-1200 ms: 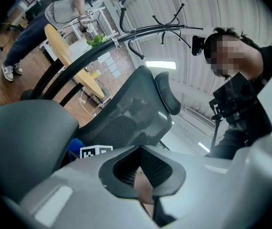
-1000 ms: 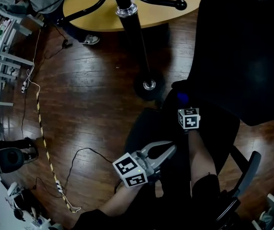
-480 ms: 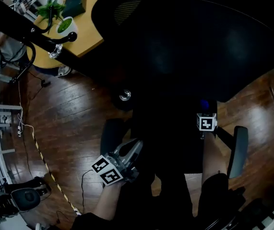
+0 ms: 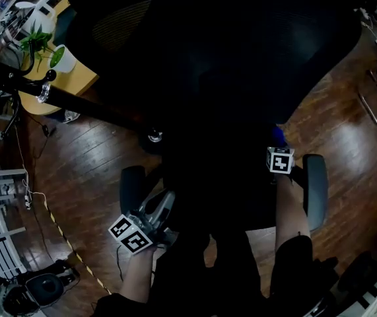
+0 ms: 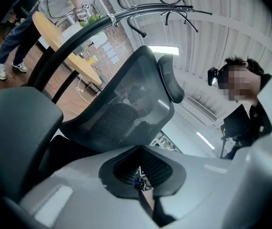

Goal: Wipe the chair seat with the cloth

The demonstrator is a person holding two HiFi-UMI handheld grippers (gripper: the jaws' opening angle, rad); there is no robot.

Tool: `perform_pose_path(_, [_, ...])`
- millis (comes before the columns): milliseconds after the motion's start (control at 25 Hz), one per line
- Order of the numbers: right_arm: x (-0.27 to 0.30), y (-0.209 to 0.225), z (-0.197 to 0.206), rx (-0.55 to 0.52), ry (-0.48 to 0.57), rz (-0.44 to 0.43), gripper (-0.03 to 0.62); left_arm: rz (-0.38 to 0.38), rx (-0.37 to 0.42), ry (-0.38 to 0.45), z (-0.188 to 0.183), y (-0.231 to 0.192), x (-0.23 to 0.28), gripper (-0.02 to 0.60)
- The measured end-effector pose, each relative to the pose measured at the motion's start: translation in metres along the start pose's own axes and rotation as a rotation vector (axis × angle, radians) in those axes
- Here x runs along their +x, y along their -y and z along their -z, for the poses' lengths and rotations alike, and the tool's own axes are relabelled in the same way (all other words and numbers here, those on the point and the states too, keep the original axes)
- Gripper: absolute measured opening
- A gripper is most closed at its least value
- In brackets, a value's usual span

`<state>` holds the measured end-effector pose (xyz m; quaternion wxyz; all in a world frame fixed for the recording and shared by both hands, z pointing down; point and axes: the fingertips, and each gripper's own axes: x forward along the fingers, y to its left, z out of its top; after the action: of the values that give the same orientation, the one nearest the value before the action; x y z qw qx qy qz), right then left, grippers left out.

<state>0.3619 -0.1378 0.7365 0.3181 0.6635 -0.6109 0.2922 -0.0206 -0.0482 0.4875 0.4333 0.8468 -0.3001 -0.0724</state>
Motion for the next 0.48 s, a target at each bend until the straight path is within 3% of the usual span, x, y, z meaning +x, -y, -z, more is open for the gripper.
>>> perform_pose_path(200, [-0.024, -0.023, -0.024, -0.047, 0.021, -0.025, 0.035, 0.028, 0.012, 0.02, -0.01, 0.029, -0.004, -0.005])
perform_pose_path(480, [-0.009, -0.216, -0.035, -0.178, 0.041, -0.358, 0.035, 0.078, 0.009, 0.088, -0.007, 0.034, -0.01, -0.006])
